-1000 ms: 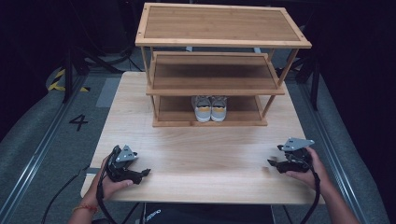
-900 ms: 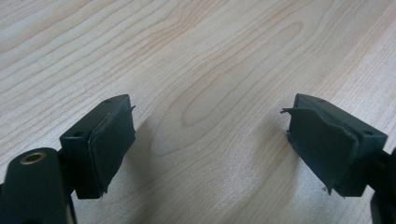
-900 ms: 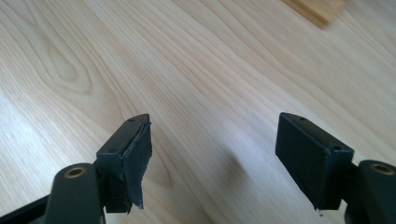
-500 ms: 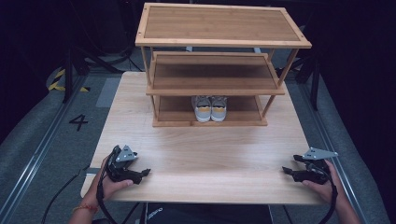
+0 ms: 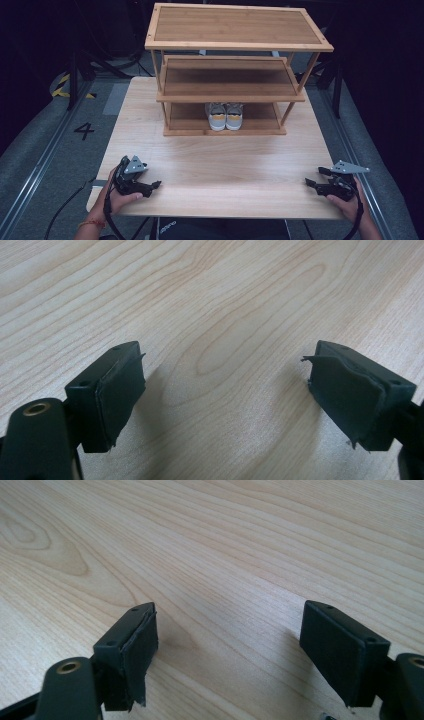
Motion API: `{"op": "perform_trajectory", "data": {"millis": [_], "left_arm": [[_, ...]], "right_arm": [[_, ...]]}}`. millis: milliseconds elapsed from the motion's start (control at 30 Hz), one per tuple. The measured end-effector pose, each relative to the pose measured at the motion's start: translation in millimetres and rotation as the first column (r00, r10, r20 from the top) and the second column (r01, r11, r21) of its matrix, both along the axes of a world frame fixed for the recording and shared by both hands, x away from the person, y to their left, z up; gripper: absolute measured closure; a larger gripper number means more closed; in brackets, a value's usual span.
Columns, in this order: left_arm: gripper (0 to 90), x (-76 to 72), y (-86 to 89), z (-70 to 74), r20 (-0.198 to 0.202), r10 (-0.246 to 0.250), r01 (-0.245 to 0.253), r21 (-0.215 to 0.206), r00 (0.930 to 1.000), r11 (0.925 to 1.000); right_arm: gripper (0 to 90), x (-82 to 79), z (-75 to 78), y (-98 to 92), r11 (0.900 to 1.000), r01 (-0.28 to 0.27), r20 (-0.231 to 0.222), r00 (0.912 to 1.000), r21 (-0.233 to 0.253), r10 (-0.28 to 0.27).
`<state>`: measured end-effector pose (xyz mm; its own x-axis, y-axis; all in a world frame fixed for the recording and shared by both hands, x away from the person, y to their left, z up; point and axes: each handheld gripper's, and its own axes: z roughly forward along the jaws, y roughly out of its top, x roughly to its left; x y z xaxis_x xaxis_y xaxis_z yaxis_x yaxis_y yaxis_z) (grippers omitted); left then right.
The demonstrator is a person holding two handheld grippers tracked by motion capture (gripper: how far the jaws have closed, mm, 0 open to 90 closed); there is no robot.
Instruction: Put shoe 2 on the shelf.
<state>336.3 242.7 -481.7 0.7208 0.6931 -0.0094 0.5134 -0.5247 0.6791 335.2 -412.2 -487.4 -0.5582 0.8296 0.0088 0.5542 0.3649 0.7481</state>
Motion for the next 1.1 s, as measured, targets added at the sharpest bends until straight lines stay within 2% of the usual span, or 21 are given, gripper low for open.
{"op": "perform_trajectory", "data": {"millis": [167,1100], "left_arm": [[15.0,0.5,0.1,-0.7,0.002,-0.003,0.003,-0.011,1.0000,0.9999],[15.0,0.6,-0.2,-0.4,-0.002,-0.001,0.001,-0.009,1.0000,1.0000]], "right_arm": [[23.6,-0.1,0.0,0.1,1.000,0.003,0.000,1.0000,0.000,-0.003],[23.7,0.0,0.1,-0.3,1.000,0.011,0.000,0.9999,0.000,-0.011]]}}
